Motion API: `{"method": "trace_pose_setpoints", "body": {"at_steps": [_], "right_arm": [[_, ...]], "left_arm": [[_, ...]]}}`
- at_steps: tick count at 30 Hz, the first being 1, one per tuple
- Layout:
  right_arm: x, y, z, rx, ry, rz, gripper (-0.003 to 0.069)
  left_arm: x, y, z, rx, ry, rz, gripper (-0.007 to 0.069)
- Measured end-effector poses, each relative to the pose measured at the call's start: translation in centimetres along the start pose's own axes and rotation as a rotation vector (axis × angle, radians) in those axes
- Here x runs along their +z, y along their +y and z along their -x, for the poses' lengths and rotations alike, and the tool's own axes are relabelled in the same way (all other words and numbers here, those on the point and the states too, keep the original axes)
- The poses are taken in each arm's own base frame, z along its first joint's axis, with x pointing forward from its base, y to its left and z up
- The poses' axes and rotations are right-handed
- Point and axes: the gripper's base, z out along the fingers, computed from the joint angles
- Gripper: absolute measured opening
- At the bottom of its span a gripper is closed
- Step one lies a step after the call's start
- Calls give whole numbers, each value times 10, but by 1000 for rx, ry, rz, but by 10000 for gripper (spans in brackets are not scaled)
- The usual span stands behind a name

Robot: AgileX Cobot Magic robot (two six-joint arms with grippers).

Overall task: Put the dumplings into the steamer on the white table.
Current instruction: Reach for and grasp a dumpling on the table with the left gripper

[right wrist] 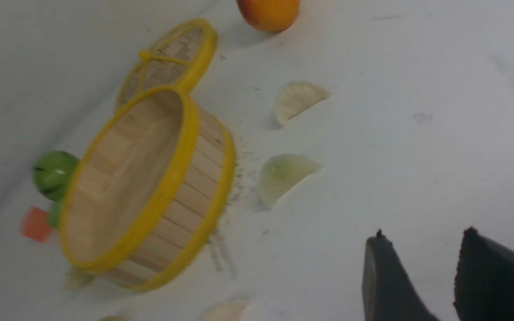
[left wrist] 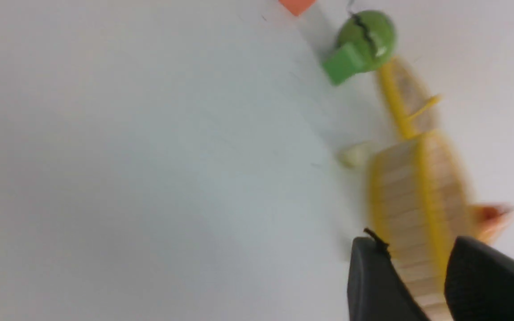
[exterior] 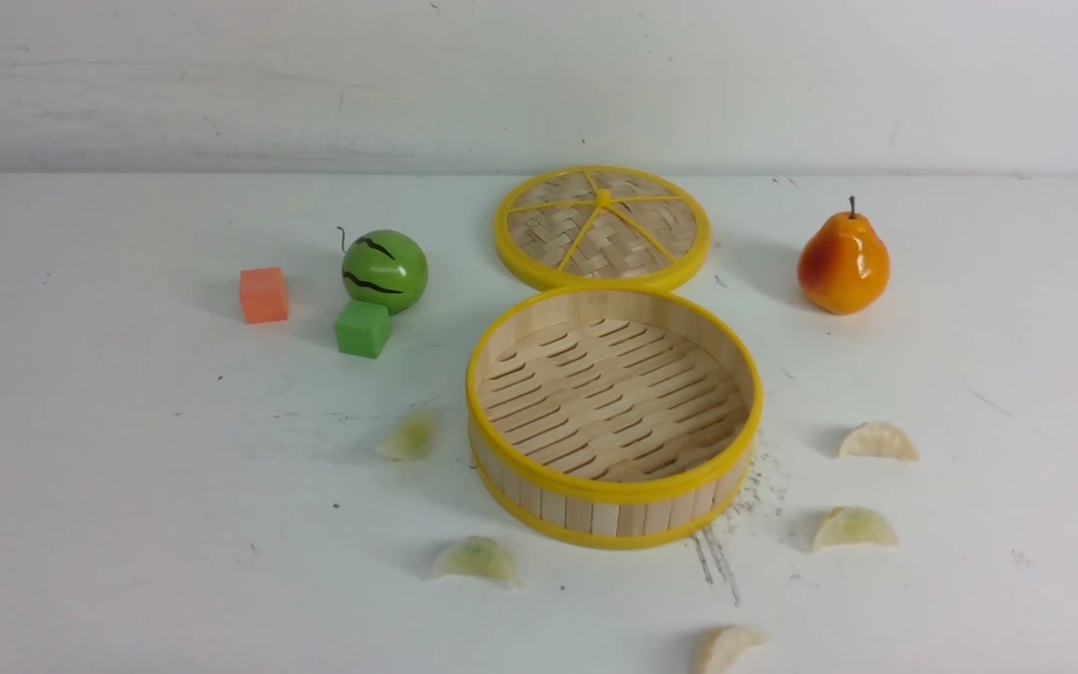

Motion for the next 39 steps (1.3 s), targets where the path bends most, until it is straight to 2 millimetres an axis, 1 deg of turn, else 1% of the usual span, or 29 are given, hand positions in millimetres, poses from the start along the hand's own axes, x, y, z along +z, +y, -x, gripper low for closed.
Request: {"method": "trace_pose_setpoints", "body": {"at_steps": [1, 2, 4, 5, 7, 9, 12, 14, 15, 16, 18, 19, 21, 22, 23, 24, 25, 26, 27, 29, 30, 31, 32, 34, 36, 37, 38, 39], "right_arm": [[0, 4, -3, 174, 34, 43, 240], [0, 5, -5, 271, 55, 62, 240], [0, 9, -6, 394, 81, 96, 240], [0, 10, -7, 451, 91, 112, 240], [0, 11, -7, 482, 95, 122, 240], [0, 11, -6, 479, 85, 122, 240], [0, 9, -5, 429, 63, 110, 240], [0, 9, -4, 371, 56, 108, 240], [-1, 11, -3, 319, 49, 117, 238], [-2, 14, -1, 294, 43, 127, 232], [-10, 29, 11, 161, -5, 184, 202], [-14, 37, 18, 101, -35, 209, 175], [-24, 59, 36, -57, -105, 244, 95], [-27, 70, 46, -138, -129, 250, 56], [-26, 72, 48, -151, -123, 241, 47], [-25, 92, 66, -306, -125, 221, -6], [-23, 99, 72, -343, -111, 211, -13], [-16, 112, 84, -465, -70, 188, -19], [-8, 123, 92, -552, -16, 173, -20], [8, 138, 105, -675, 107, 158, -19], [15, 144, 108, -710, 168, 158, -19], [26, 151, 112, -743, 257, 164, -19], [37, 155, 112, -764, 343, 172, -19], [49, 165, 111, -803, 458, 199, -19], [59, 172, 106, -845, 564, 225, -19], [67, 178, 101, -884, 650, 245, -18], [70, 180, 98, -900, 682, 254, -18], [74, 183, 92, -929, 741, 267, -16]], "left_arm": [[0, -4, -2, -232, 29, -41, 238], [0, -6, -3, -350, 41, -59, 238], [0, -9, -3, -486, 57, -84, 238], [-1, -10, -3, -533, 60, -95, 238], [-1, -10, -3, -562, 62, -102, 238], [-1, -11, -3, -574, 64, -105, 238], [-1, -10, -4, -568, 77, -99, 238], [-1, -11, -7, -510, 110, -87, 238], [-5, -19, -7, -419, 132, -100, 238], [-7, -24, -7, -367, 143, -112, 238], [-19, -50, 0, -142, 133, -197, 227], [-25, -61, 2, -32, 125, -229, 214], [-35, -87, 9, 204, 117, -255, 160], [-36, -99, 13, 317, 129, -233, 120], [-35, -101, 14, 325, 127, -228, 111], [-31, -118, 22, 496, 181, -156, 27], [-28, -125, 25, 547, 205, -125, 4], [-23, -139, 33, 650, 251, -60, -14], [-17, -148, 39, 708, 302, -2, -14], [-4, -159, 48, 778, 408, 105, -14], [0, -167, 54, 808, 439, 143, -14], [9, -170, 59, 835, 499, 211, -14], [18, -175, 64, 858, 546, 263, -14], [31, -184, 68, 871, 606, 307, -14], [51, -190, 67, 884, 683, 351, -14], [65, -197, 64, 910, 735, 361, -14], [73, -197, 63, 916, 763, 379, -13], [92, -203, 58, 941, 817, 398, -3]]}}
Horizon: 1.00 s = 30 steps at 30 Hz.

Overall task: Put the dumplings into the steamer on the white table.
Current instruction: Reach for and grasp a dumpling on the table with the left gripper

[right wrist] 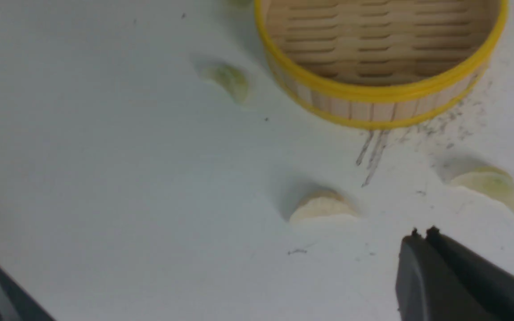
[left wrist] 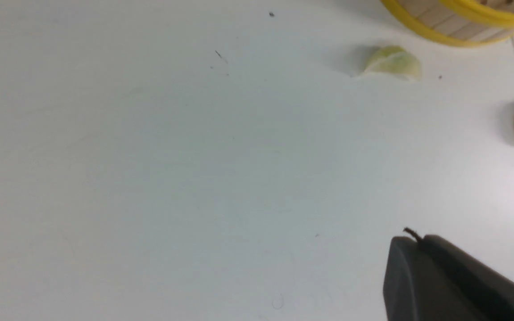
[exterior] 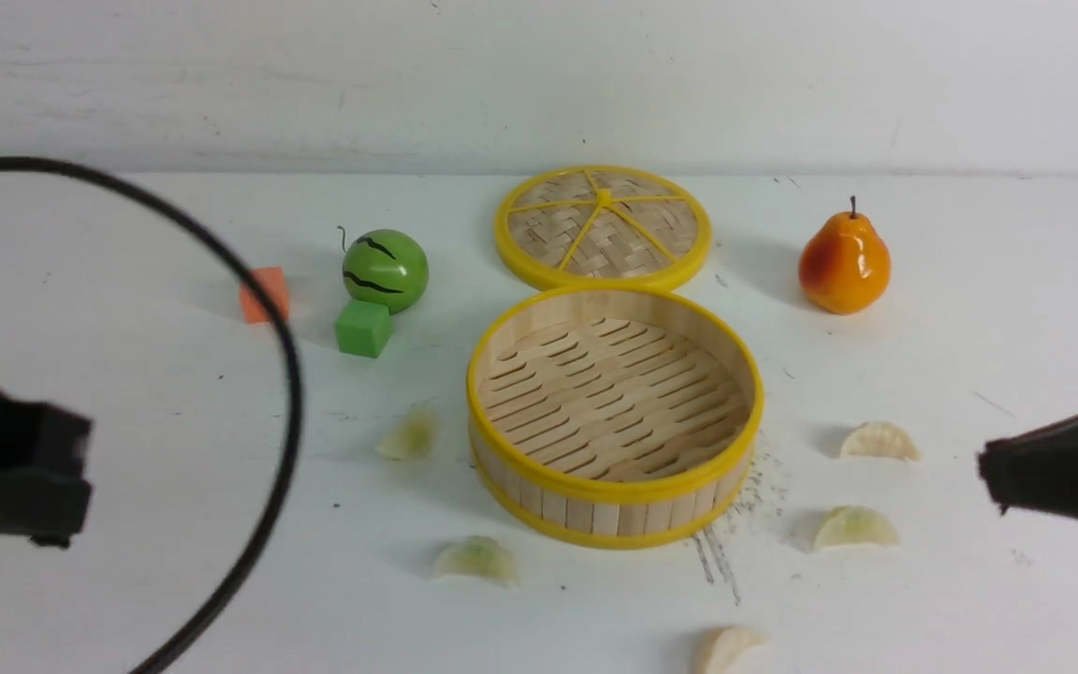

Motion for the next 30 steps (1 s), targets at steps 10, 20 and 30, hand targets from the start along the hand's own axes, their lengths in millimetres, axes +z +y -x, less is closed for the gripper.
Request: {"method": "trace_pose_setpoints", "body": {"at_steps": [10, 20, 30], "right_arm": [[9, 12, -1, -78, 99, 59, -13], [9, 12, -3, -86, 124, 60, -6], [8, 12, -4, -88, 128, 59, 0]], "left_arm": [[104, -22, 101, 65, 201, 27, 402], [224, -11, 138, 161, 280, 51, 584], [292, 1, 140, 203, 211, 77, 511]]}}
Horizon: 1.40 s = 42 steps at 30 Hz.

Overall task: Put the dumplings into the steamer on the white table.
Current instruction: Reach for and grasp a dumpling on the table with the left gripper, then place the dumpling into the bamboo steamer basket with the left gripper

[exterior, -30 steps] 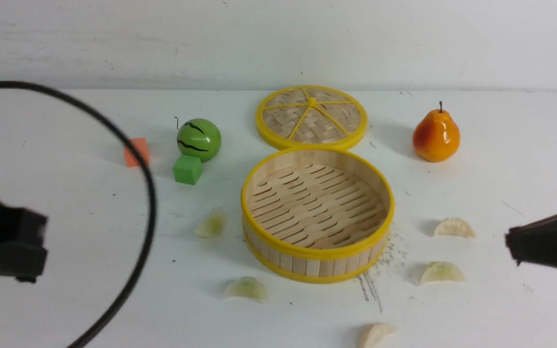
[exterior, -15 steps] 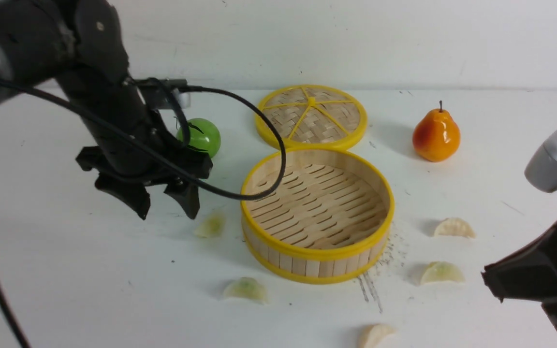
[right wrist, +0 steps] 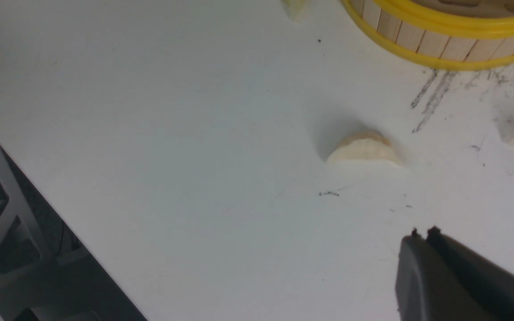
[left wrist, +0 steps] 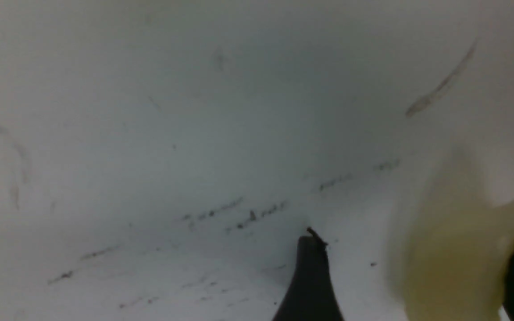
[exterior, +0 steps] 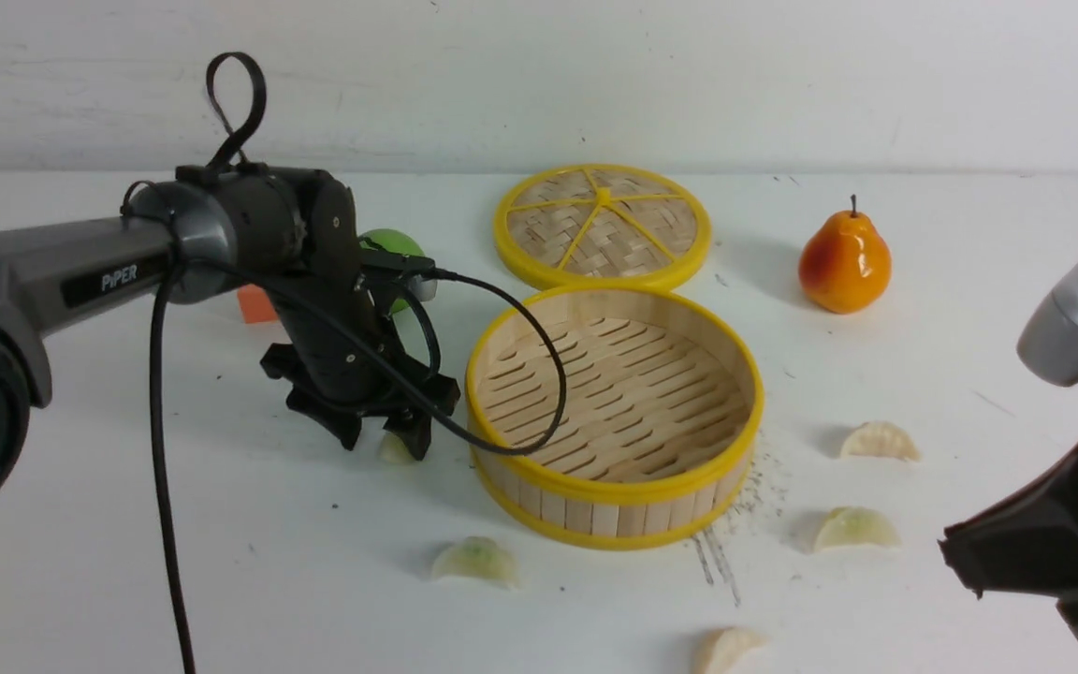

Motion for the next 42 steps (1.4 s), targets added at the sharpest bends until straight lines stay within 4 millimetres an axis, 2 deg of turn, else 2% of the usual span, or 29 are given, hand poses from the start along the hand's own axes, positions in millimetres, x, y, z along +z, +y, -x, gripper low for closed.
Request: {"method": "trace_pose_setpoints", "body": {"at_steps": [1, 4, 6, 10, 14, 15, 17, 18, 19, 21, 23, 26, 28, 29, 30, 33, 36, 38, 40, 42], "right_arm": [[0, 0, 0, -1, 1, -2, 1], [0, -1, 0, -4, 3, -6, 5], [0, -1, 0, -5, 4, -8, 6], [0, -1, 0, -6, 5, -9, 9], [0, -1, 0, -6, 5, -9, 13], [0, -1, 0, -5, 5, -9, 17], [-1, 0, -1, 3, 2, -10, 20], [-1, 0, -1, 4, 1, -10, 20], [-3, 1, -1, 8, -7, -13, 20], [-9, 4, -2, 14, -25, -17, 22], [-16, 8, -4, 4, -51, -26, 21], [-27, 12, -8, -19, -79, -45, 22], [-33, 15, -11, -36, -91, -59, 22], [-35, 16, -12, -41, -92, -64, 22], [-39, 17, -15, -52, -93, -79, 22], [-45, 19, -19, -53, -103, -102, 22], [-48, 20, -20, -59, -110, -114, 22], [-48, 20, -20, -59, -110, -115, 23], [-46, 19, -21, -56, -110, -117, 26], [-42, 18, -23, -50, -108, -119, 30]], "left_arm": [[1, 0, 1, -3, -7, -3, 486], [2, 0, 2, -2, -10, -2, 315], [1, 0, 2, -2, -11, -2, 232], [-13, -2, 1, -2, -9, -7, 246], [-52, -11, 8, -33, -76, -25, 246], [-78, -23, 15, -51, -140, -44, 246], [-105, -48, 23, -42, -220, -80, 246], [-108, -52, 24, -45, -228, -86, 246], [-121, -74, 29, -30, -272, -119, 246], [-126, -106, 36, -33, -307, -172, 246], [-115, -134, 43, -61, -320, -222, 246], [-89, -160, 53, -90, -333, -260, 246], [-63, -168, 57, -101, -317, -258, 246], [-57, -169, 58, -101, -313, -257, 246], [-40, -171, 59, -101, -293, -246, 246], [-15, -171, 58, -101, -262, -229, 246], [-5, -170, 57, -98, -254, -213, 246], [-2, -169, 58, -85, -260, -195, 279], [-3, -167, 58, -72, -255, -176, 347], [-13, -166, 56, -57, -229, -151, 437]]}}
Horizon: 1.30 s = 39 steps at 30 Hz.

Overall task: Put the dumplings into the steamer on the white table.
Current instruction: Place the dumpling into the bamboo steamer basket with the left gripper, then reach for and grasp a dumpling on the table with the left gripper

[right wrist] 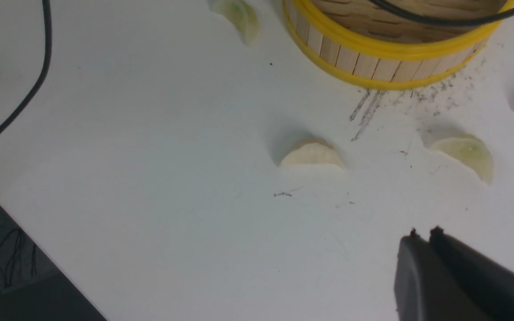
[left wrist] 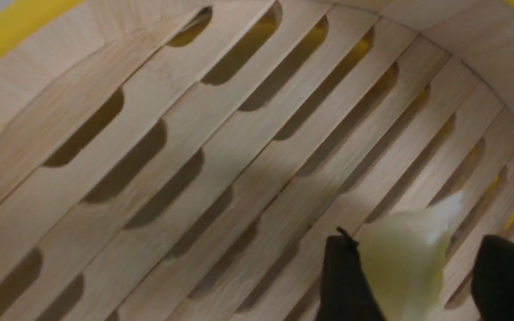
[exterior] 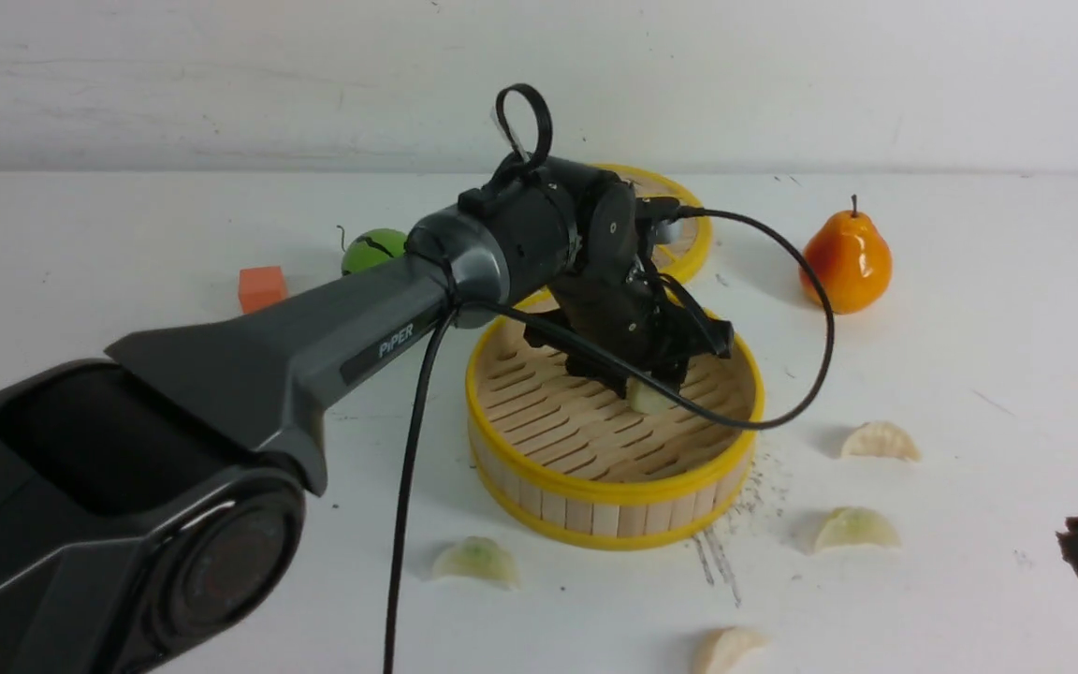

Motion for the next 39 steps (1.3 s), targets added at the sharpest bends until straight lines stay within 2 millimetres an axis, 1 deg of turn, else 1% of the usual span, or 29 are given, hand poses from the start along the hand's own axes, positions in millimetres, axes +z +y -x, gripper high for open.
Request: {"method": "trace_pose_setpoints", "body": {"at_steps": [1, 2, 3, 4, 5, 7, 8, 10, 11, 13, 14, 15, 16, 17, 18, 19, 20, 21, 22, 24, 26, 27, 30, 32, 35, 36, 37, 39], "right_arm": [[0, 0, 0, 1, 1, 0, 30], [4, -1, -3, 8, 6, 2, 31], [5, -1, -4, 10, 5, 1, 32], [6, -1, -4, 15, 0, 2, 31], [7, -1, -4, 19, -8, 4, 31], [8, -1, -2, 29, -32, 5, 32], [8, -1, -1, 39, -51, 10, 33], [8, -1, 1, 46, -70, 13, 34], [8, -1, 2, 49, -76, 14, 34], [8, 0, 3, 54, -86, 16, 36], [8, 0, 3, 54, -86, 16, 37], [8, 0, 3, 54, -86, 17, 38], [8, 0, 3, 55, -87, 18, 40], [8, 0, 3, 55, -87, 18, 41], [8, 0, 3, 55, -87, 18, 41], [8, 0, 3, 56, -88, 20, 41], [8, 0, 3, 57, -88, 20, 41], [8, 0, 3, 57, -89, 21, 41], [8, 0, 3, 58, -90, 21, 41], [8, 0, 3, 59, -91, 23, 41], [8, 0, 3, 59, -92, 22, 41], [8, 0, 3, 59, -92, 22, 41], [8, 0, 3, 59, -89, 24, 41], [8, 1, 2, 62, -82, 29, 42], [8, 2, 1, 62, -68, 38, 42], [8, 2, 1, 62, -68, 38, 42], [8, 2, 1, 62, -68, 38, 42], [8, 2, 1, 63, -68, 39, 42]], "left_arm": [[0, 0, 0, 0, 0, 0, 437], [-18, 0, 2, 26, 39, 40, 507], [-26, 0, 5, 37, 37, 49, 524], [-41, 0, 7, 58, 51, 72, 548], [-52, 0, 8, 73, 70, 85, 563], [-86, -3, 16, 120, 42, 103, 580], [-119, -6, 22, 138, -11, 100, 581], [-154, -8, 25, 153, -65, 94, 577], [-176, -9, 25, 162, -97, 90, 574], [-215, -8, 19, 188, -145, 94, 573], [-225, -6, 15, 196, -152, 98, 573], [-240, -2, 6, 215, -148, 121, 573], [-252, 3, -3, 227, -145, 139, 573], [-258, 5, -9, 231, -140, 146, 573], [-267, 12, -25, 246, -115, 171, 573], [-273, 16, -36, 258, -100, 178, 573], [-272, 19, -43, 274, -77, 183, 573], [-269, 24, -56, 310, -31, 189, 573], [-260, 30, -72, 380, 38, 193, 573], [-236, 38, -95, 484, 155, 182, 573], [-217, 42, -107, 571, 200, 160, 573], [-198, 45, -117, 628, 220, 141, 573], [-166, 50, -129, 724, 225, 115, 573], [-148, 52, -132, 768, 212, 103, 569], [-123, 52, -132, 789, 209, 88, 559], [-121, 52, -132, 789, 203, 86, 559], [-111, 52, -132, 788, 200, 80, 559], [-98, 53, -132, 788, 196, 77, 559]]}}
